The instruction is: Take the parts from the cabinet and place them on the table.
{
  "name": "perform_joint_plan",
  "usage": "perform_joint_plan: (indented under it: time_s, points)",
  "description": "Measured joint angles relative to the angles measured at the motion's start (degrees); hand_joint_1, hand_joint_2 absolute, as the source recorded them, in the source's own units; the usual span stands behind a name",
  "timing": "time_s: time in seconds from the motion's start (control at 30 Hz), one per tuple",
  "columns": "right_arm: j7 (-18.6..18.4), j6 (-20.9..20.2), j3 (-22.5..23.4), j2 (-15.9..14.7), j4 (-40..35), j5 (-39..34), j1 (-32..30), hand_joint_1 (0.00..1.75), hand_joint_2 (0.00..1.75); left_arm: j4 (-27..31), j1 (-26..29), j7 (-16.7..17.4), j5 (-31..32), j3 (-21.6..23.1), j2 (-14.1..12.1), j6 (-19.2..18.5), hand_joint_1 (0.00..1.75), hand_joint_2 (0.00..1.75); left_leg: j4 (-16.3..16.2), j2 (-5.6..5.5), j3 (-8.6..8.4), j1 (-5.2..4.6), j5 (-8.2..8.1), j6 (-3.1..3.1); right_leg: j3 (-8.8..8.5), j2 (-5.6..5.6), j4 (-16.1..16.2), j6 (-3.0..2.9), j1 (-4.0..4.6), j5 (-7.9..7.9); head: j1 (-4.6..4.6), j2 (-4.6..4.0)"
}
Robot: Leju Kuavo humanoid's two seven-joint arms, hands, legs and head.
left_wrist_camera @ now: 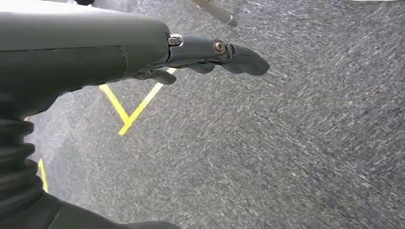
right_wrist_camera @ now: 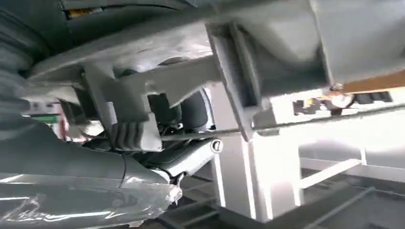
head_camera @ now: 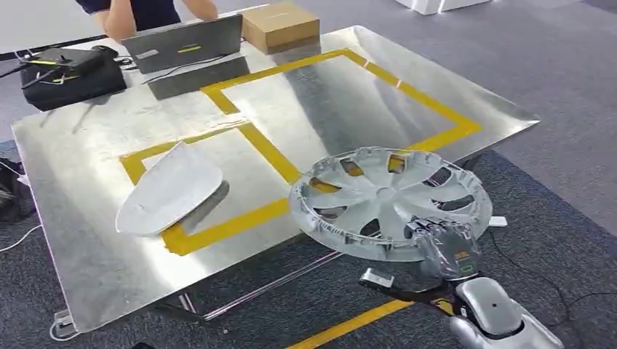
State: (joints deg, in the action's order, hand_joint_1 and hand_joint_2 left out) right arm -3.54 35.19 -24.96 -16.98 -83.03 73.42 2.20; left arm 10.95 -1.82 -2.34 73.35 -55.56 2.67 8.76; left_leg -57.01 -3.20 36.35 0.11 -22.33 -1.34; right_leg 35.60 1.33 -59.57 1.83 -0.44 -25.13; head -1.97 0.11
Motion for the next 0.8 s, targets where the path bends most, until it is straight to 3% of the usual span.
perform_joint_plan:
  time_s: [0.5, 0.63, 0.8]
  points:
    - [3.3, -0.2, 6.6, 0.0, 0.2, -2.3, -1.9, 1.75, 1.75, 0.0, 0.1, 1.4, 0.4, -0.9, 0.0, -0.2, 0.00, 1.75, 0.0, 0.00, 0.01, -0.08, 0.08, 0.14, -0.03, -0.01, 0.0, 0.04, -0.07, 0.03, 0.02, 0.00]
    - [5.1, -0.2, 6.6, 0.9, 1.2, -2.1, 0.5, 1.75, 1.75, 0.0, -0.1, 1.6, 1.1, -0.9, -0.1, -0.4, 0.00, 1.75, 0.0, 0.02, 0.01, -0.09, 0.11, 0.14, -0.01, 0.02, 0.0, 0.05, -0.06, 0.06, 0.00, 0.00]
    - [5.9, -0.5, 4.5, 4.0, 6.6, -0.7, 8.8, 1.75, 1.75, 0.0, -0.6, 1.6, 2.2, -0.9, -0.2, -0.7, 0.00, 1.75, 0.0, 0.12, 0.01, -0.08, 0.26, 0.11, 0.04, 0.14, 0.0, 0.09, -0.05, 0.19, 0.00, 0.00]
